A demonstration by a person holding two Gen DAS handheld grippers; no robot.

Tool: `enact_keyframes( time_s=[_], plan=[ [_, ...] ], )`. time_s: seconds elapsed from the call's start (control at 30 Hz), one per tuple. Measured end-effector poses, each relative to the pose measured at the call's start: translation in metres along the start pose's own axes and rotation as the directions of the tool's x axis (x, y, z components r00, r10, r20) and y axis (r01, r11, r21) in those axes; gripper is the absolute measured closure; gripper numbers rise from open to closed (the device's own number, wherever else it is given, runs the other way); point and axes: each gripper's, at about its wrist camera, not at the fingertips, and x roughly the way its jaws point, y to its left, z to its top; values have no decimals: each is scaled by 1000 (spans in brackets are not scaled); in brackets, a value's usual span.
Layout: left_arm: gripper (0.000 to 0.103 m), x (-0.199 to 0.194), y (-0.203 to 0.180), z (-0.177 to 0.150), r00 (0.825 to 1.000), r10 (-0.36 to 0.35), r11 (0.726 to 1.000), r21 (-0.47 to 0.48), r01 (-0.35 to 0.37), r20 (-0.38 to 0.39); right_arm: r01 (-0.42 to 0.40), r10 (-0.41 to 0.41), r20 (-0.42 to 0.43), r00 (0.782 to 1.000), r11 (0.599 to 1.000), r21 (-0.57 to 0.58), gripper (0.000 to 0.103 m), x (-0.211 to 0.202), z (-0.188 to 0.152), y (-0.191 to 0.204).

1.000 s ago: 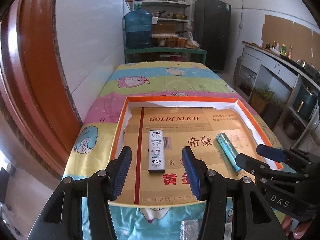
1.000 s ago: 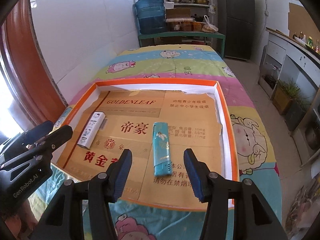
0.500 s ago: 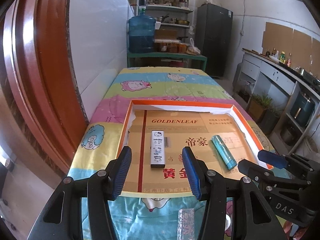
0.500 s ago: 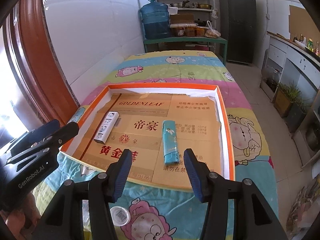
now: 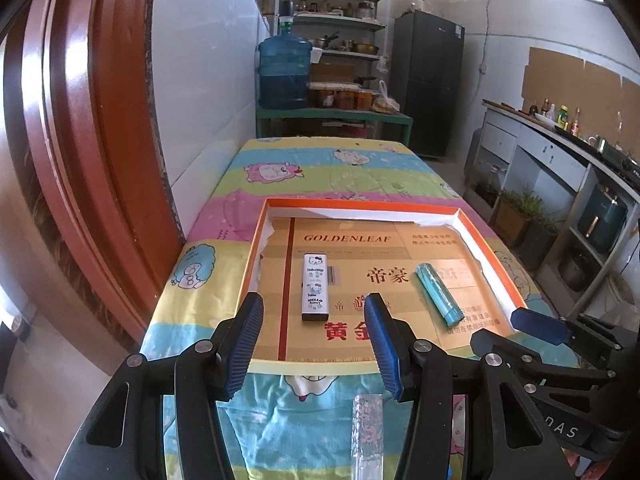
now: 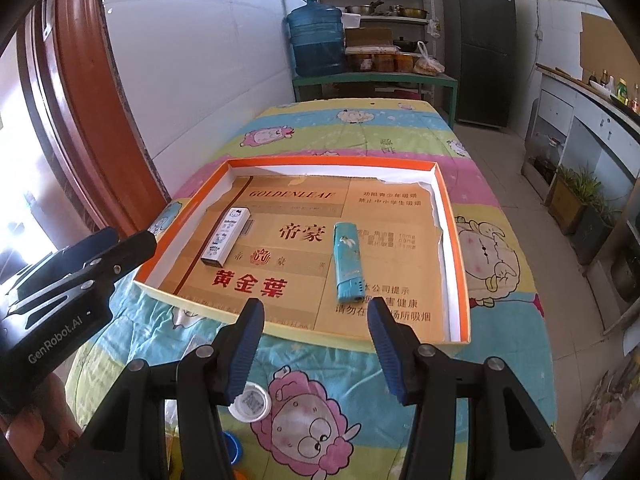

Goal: Organize rigid objects
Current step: 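Withdraw both grippers from the lid back toward the remaining items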

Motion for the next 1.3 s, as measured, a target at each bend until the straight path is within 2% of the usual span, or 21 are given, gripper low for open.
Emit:
enact_keyframes(
  time_s=[0.3, 0.8, 1.3],
  plan=[
    [49, -11, 2, -2, 1000, -5, 1000, -8, 6, 16, -7, 7, 0, 1000, 1000, -16, 50, -8, -7, 6],
    [49, -24, 2, -25, 1000, -1, 1000, 11, 1, -31, -29, 29, -13, 1000, 999, -42, 50, -25, -27, 16],
    [49, -41, 17, -54, 998, -7, 999, -32, 5, -65, -48, 45, -49, 998, 997, -52, 49, -30, -62, 20]
  ],
)
